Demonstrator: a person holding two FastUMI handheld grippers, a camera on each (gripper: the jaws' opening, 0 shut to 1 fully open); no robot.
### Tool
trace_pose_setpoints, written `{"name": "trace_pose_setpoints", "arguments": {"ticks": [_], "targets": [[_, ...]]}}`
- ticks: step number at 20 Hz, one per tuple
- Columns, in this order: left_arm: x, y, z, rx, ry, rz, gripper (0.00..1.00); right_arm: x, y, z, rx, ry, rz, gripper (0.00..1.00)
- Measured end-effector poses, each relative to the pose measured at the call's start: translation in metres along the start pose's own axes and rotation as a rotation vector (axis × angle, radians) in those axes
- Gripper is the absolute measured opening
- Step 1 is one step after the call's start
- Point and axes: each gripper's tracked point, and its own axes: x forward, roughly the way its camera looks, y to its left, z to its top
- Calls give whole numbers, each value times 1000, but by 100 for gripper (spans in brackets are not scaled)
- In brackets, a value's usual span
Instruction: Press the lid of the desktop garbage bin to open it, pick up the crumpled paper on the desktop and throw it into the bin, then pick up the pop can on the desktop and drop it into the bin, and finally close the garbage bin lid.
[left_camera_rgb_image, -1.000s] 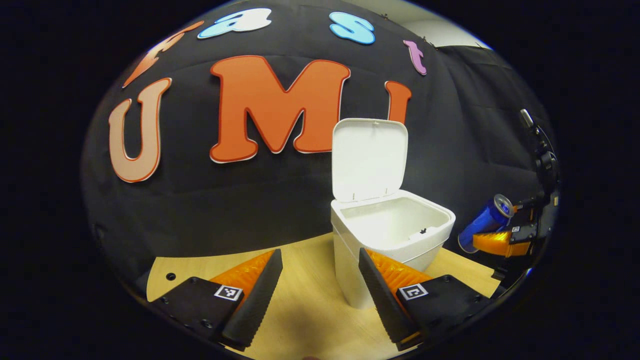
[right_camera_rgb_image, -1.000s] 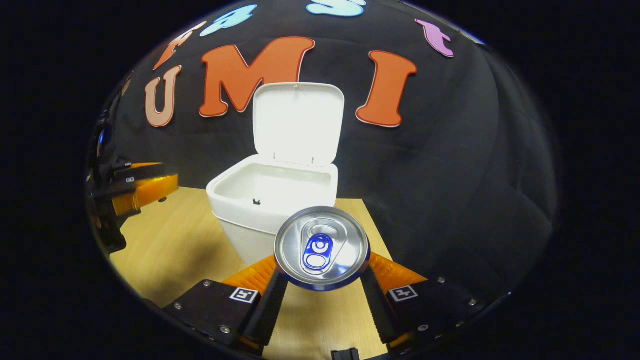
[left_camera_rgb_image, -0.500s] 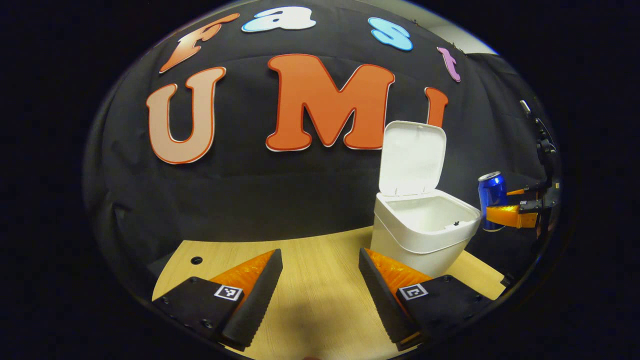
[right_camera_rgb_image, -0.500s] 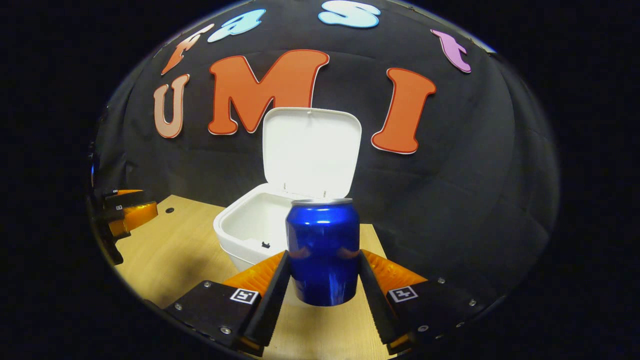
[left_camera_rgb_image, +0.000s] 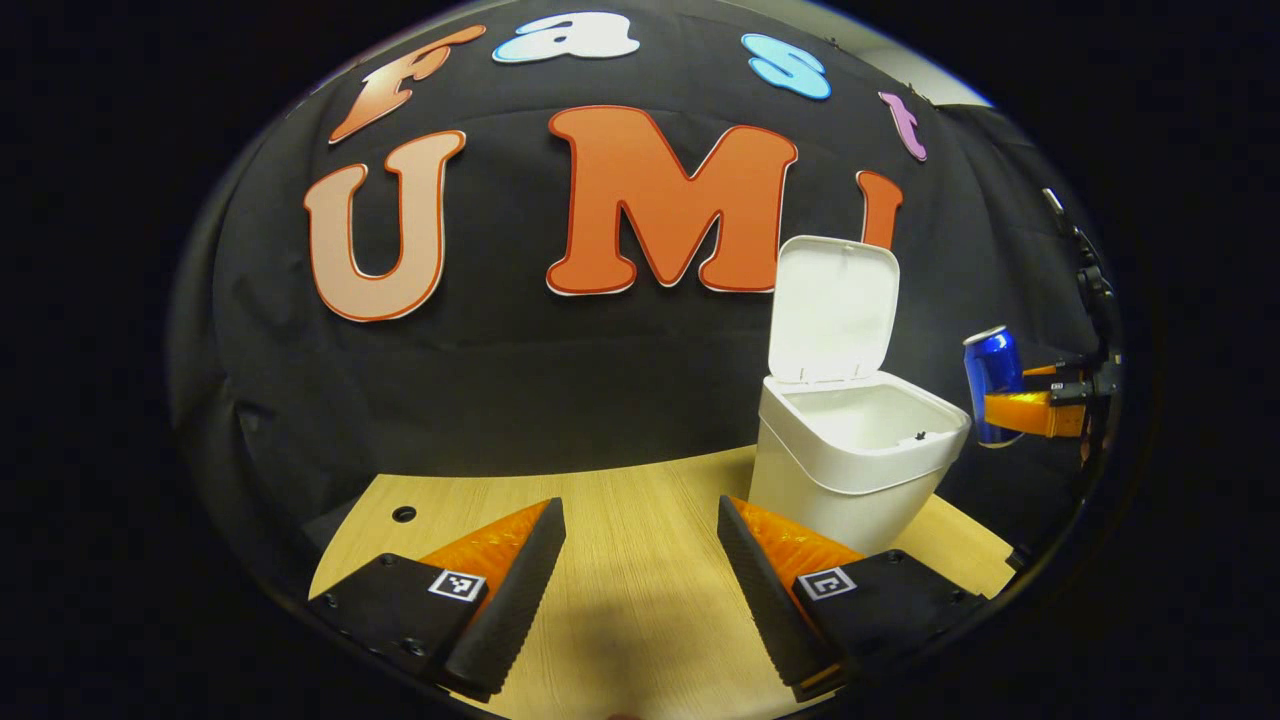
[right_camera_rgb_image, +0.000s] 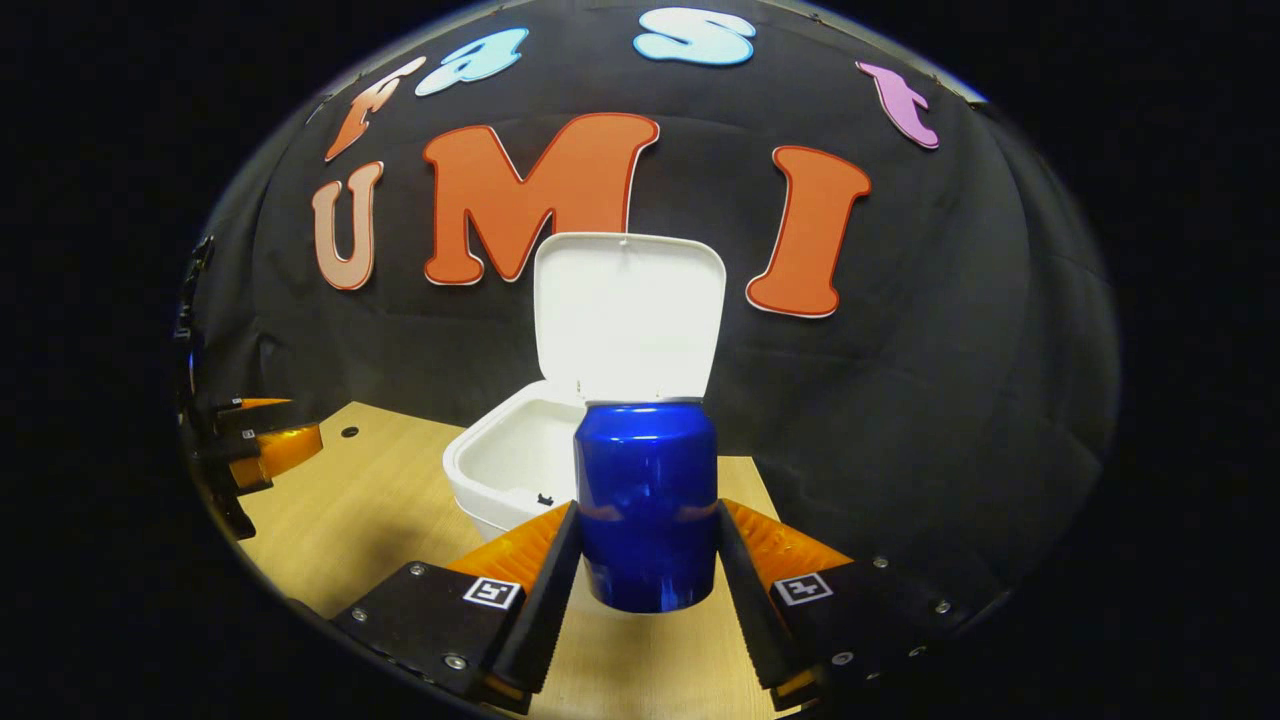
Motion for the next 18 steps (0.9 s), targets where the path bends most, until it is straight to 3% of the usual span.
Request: {"name": "trace_pose_setpoints", "arguments": {"ticks": [6, 18], "targets": [[-11, 0, -3, 6, -3, 8, 98, 12, 0, 22, -4, -52, 13, 77], [-42, 37, -25, -12, 28, 126, 97, 65, 27, 35, -16, -112, 58, 77]]}}
